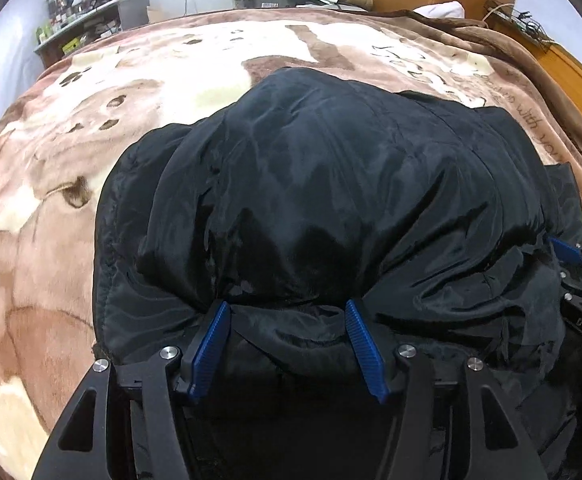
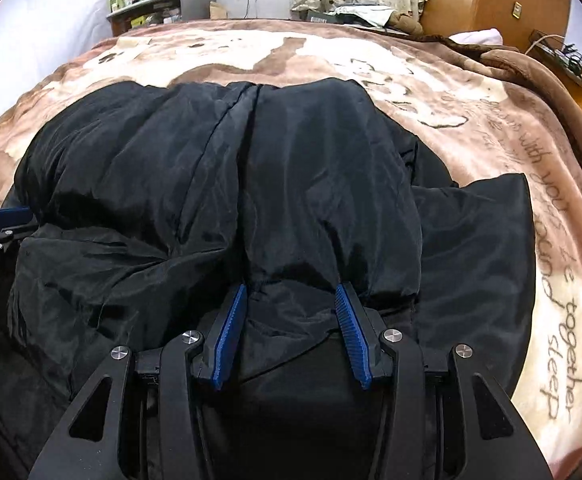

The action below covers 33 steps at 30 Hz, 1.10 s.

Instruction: Fold large clothes

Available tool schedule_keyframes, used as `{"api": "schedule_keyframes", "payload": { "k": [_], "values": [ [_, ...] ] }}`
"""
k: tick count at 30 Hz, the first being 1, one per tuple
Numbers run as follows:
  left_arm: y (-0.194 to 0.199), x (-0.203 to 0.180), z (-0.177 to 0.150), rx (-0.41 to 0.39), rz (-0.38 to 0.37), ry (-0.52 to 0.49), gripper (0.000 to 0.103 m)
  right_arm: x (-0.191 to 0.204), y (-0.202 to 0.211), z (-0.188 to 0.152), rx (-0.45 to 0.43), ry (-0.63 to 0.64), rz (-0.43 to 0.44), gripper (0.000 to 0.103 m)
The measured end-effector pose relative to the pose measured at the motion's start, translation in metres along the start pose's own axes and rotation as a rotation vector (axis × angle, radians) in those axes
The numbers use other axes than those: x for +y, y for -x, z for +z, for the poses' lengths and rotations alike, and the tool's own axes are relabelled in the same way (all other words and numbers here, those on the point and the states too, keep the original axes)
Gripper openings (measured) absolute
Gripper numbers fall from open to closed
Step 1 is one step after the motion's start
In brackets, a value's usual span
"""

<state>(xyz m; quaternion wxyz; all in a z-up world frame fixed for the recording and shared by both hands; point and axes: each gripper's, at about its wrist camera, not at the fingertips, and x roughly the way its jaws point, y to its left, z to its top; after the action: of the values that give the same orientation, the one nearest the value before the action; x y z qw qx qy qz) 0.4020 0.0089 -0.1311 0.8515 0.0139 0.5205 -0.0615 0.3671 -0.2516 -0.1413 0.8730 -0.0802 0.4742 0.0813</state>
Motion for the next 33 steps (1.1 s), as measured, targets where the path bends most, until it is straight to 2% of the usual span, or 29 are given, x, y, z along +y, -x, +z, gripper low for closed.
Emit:
{"api": "schedule_keyframes", "payload": {
  "k": [3, 7, 9, 12, 15, 19, 22, 25, 29, 33],
  "values": [
    [0.020, 0.005, -0.001, 0.027, -0.025, 0.018, 0.064, 0.000, 0.009, 0.008, 0.025, 0.003, 0.006, 0.047],
    [0.065, 0.016, -0.012, -0.034, -0.042, 0.008, 0.065, -0.007, 0.056, 0.009, -0.036, -0.036, 0.070, 0.047],
    [0.094, 0.024, -0.021, -0.060, -0.059, 0.017, 0.065, -0.007, 0.078, 0.004, -0.067, -0.045, 0.067, 0.047],
    [0.131, 0.036, -0.038, -0.084, -0.065, 0.049, 0.072, -0.007, 0.117, -0.010, -0.105, -0.053, 0.066, 0.047],
    [0.166, 0.045, -0.058, -0.115, -0.077, 0.059, 0.073, -0.006, 0.157, -0.029, -0.134, -0.060, 0.072, 0.047],
    [0.204, 0.055, -0.095, -0.119, -0.080, 0.064, 0.074, -0.006, 0.213, -0.064, -0.184, -0.083, 0.094, 0.047],
    [0.219, 0.059, -0.127, -0.102, -0.071, 0.059, 0.076, -0.006, 0.238, -0.093, -0.184, -0.101, 0.093, 0.047],
    [0.220, 0.069, -0.153, -0.057, -0.093, 0.103, 0.077, -0.004, 0.259, -0.122, -0.180, -0.104, 0.073, 0.049],
    [0.220, 0.076, -0.185, -0.026, -0.059, 0.108, 0.077, -0.014, 0.267, -0.155, -0.158, -0.149, 0.059, 0.051],
    [0.216, 0.088, -0.206, 0.002, -0.101, 0.176, 0.077, -0.025, 0.269, -0.189, -0.130, -0.214, 0.046, 0.051]
  ]
}}
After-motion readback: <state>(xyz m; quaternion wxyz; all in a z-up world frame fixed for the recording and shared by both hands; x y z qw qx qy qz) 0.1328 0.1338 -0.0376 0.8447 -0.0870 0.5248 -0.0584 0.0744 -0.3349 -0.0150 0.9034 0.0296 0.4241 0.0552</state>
